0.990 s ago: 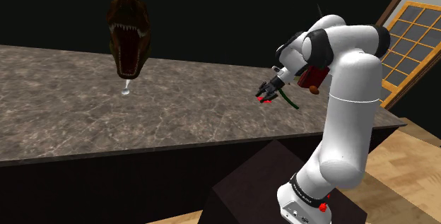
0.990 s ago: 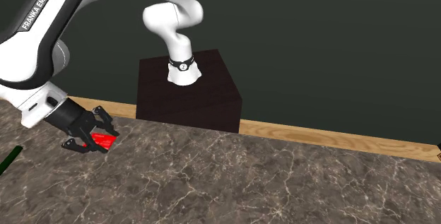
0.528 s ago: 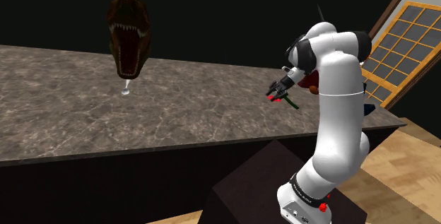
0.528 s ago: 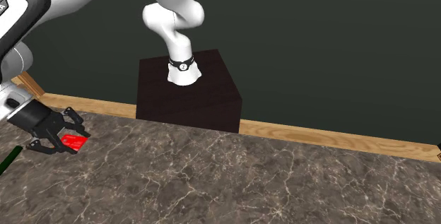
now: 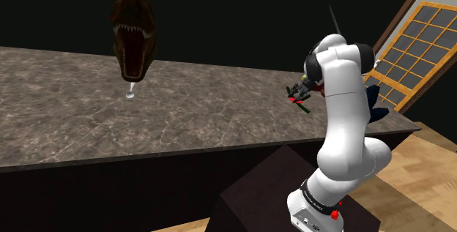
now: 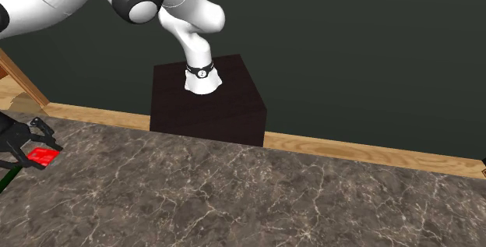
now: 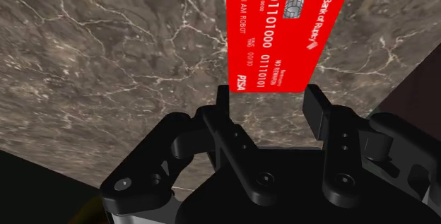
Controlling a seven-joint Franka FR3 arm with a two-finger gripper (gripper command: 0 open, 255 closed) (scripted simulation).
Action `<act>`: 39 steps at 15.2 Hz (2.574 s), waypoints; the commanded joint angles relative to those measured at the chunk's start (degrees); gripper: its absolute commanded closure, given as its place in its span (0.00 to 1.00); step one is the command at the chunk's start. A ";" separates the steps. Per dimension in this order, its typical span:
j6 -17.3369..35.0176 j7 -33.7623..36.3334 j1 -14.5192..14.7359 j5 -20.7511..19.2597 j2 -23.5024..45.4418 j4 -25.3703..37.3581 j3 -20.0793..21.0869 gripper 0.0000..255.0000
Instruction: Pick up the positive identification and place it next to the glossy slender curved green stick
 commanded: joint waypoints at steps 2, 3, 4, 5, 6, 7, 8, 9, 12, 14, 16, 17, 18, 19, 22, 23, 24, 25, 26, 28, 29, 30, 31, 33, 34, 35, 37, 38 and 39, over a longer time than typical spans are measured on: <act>-2.34 -0.19 -5.04 0.85 3.91 6.44 1.45 1.00; -1.95 -0.44 -5.10 1.07 4.29 6.30 1.64 1.00; -1.57 -0.69 -5.16 1.29 4.68 6.17 1.84 1.00; -1.19 -0.94 -5.23 1.51 5.07 6.05 2.04 1.00; -0.81 -1.18 -5.31 1.74 5.47 5.95 2.24 1.00; -0.44 -1.42 -5.39 1.97 5.88 5.86 2.45 1.00; -0.07 -1.66 -5.48 2.20 6.29 5.79 2.66 1.00; 0.29 -1.89 -5.57 2.43 6.70 5.72 2.87 1.00; 1.36 -2.56 -5.88 3.14 7.99 5.63 3.53 1.00; 2.05 -2.99 -6.10 3.62 8.87 5.63 3.98 1.00; 2.73 -3.40 -6.35 4.11 9.77 5.69 4.45 1.00; 3.07 -3.60 -6.48 4.35 10.23 5.74 4.68 1.00; 3.40 -3.80 -6.61 4.59 10.70 5.80 4.92 1.00; 3.73 -3.99 -6.75 4.84 11.17 5.88 5.15 1.00; 4.46 -4.41 -7.07 5.39 12.25 6.09 5.70 1.00; 4.46 -4.41 -7.07 5.39 12.25 6.10 5.70 1.00; 4.46 -4.41 -7.07 5.39 12.25 6.10 5.70 1.00; 4.46 -4.41 -7.07 5.39 12.25 6.10 5.70 1.00; 4.46 -4.41 -7.07 5.39 12.25 6.10 5.70 1.00; 4.46 -4.41 -7.07 5.39 12.25 6.10 5.70 1.00; 4.46 -4.41 -7.07 5.39 12.25 6.10 5.70 1.00; 4.46 -4.41 -7.07 5.39 12.25 6.10 5.70 0.00; 4.46 -4.41 -7.07 5.39 12.25 6.10 5.70 0.00; 4.46 -4.41 -7.07 5.39 12.25 6.10 5.70 0.00; 4.46 -4.41 -7.07 5.39 12.25 6.10 5.70 0.00; 4.46 -4.41 -7.07 5.39 12.25 6.10 5.70 0.00; 1.92 -3.60 -8.66 4.29 11.64 8.59 4.93 0.00; 0.61 -3.16 -9.53 3.79 11.41 10.00 4.60 0.00; -0.45 -2.80 -10.27 3.43 11.26 11.20 4.38 0.00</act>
